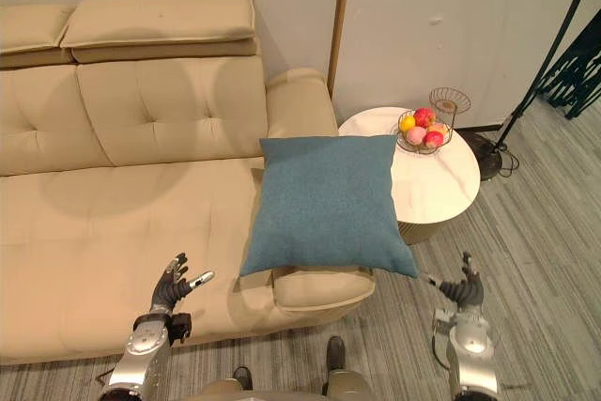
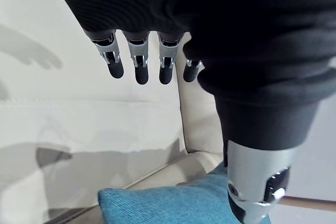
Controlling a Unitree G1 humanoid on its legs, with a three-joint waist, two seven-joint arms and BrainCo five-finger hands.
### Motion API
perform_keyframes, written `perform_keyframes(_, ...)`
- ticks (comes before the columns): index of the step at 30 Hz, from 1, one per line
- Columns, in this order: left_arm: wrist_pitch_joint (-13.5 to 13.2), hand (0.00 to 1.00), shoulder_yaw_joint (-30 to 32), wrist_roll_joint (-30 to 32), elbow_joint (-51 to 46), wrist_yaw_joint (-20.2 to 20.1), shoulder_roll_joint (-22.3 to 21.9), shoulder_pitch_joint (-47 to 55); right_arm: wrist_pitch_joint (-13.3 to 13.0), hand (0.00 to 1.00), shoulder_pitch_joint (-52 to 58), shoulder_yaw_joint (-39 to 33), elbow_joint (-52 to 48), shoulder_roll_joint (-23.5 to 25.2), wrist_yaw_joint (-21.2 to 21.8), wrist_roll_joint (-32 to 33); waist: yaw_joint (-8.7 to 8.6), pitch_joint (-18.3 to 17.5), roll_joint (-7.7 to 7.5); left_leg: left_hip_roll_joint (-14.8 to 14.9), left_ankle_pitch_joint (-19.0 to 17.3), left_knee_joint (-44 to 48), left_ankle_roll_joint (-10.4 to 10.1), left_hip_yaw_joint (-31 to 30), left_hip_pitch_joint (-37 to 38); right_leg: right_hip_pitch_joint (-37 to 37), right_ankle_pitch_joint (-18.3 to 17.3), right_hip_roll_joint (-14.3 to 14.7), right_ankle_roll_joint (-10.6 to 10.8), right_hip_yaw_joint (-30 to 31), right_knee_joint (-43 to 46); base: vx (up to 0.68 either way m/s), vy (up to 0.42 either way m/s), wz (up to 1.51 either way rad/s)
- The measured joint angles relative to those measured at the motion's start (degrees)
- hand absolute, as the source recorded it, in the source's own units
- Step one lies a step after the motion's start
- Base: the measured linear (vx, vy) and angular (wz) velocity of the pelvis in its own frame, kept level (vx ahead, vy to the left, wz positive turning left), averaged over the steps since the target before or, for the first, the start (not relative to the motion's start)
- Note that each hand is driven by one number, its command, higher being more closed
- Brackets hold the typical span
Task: Pick up cushions and gather them together orderly.
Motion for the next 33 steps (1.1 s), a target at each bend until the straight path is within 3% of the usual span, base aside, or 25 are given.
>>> perform_keyframes(4,-0.1,0.0,-4.7,-1.1,2.8,0.1,0.0,-10.6,0.0,0.0,-11.4,7.2,3.6,-0.9,0.0,0.1,0.04,1.8,0.49,-0.1,2.3,0.0,0.2,-1.0,-4.6,-4.3,2.3,0.0,-1.1,-0.7,0.1,0.02,-0.024,0.1)
perform_keyframes(11,-0.7,0.0,-8.3,-7.6,17.1,3.7,1.0,-41.8,0.2,0.0,-41.5,12.6,16.9,-1.3,-3.4,5.6,-0.28,12.3,0.12,0.4,2.4,6.4,0.3,-2.7,-16.0,-13.4,4.8,-0.6,-2.2,-1.4,2.3,-0.06,-0.012,0.09)
perform_keyframes(12,-0.6,1.0,-8.6,-8.5,19.1,4.0,1.4,-45.0,0.2,1.0,-44.2,12.8,18.2,-1.4,-4.1,6.6,-0.52,13.2,-0.03,0.3,2.5,6.8,0.4,-2.6,-17.0,-14.3,5.1,-0.6,-2.1,-1.2,2.3,-0.14,-0.014,-0.09)
perform_keyframes(15,-0.6,1.0,-10.3,-12.2,23.5,4.9,2.0,-54.4,0.5,1.0,-52.6,16.1,19.7,-1.1,-5.9,9.2,-1.64,17.0,-0.46,0.4,2.7,7.9,0.7,-1.6,-18.9,-16.6,6.6,-0.5,-2.3,0.5,2.2,-0.11,-0.025,-0.17)
perform_keyframes(19,-0.7,1.0,-10.6,-14.4,23.5,5.4,1.8,-56.9,0.3,1.0,-55.0,18.6,19.3,-1.3,-6.7,10.1,-1.8,17.0,-0.48,0.7,2.7,9.0,0.7,-0.8,-21.5,-19.1,7.0,-0.1,-2.2,2.1,2.1,-0.09,-0.059,-0.2)
perform_keyframes(24,-0.8,1.0,-10.6,-16.6,19.6,6.3,5.1,-57.1,0.0,1.0,-54.8,22.0,14.3,-1.4,-6.8,11.5,-1.83,18.0,-0.81,2.2,3.0,9.4,0.0,-0.4,-21.8,-19.5,7.6,1.5,-2.9,2.9,1.6,-0.05,-0.101,-0.11)
perform_keyframes(30,-0.7,1.0,-10.8,-16.3,10.6,7.1,7.8,-54.3,-0.1,1.0,-46.0,26.0,1.0,-1.6,-6.8,11.5,-2.0,18.0,-0.81,3.2,3.5,7.0,-0.8,0.6,-18.1,-16.1,8.8,2.8,-3.3,3.4,-1.3,0.03,-0.061,-0.1)
perform_keyframes(33,-0.8,1.0,-10.5,-14.4,-1.7,8.5,7.9,-46.1,-0.1,1.0,-37.0,26.3,-8.0,-0.5,-6.8,11.4,-2.0,17.8,-0.76,3.4,3.5,5.2,-0.8,0.8,-14.4,-12.4,8.8,3.2,-3.3,3.6,-3.2,0.11,-0.03,-0.02)
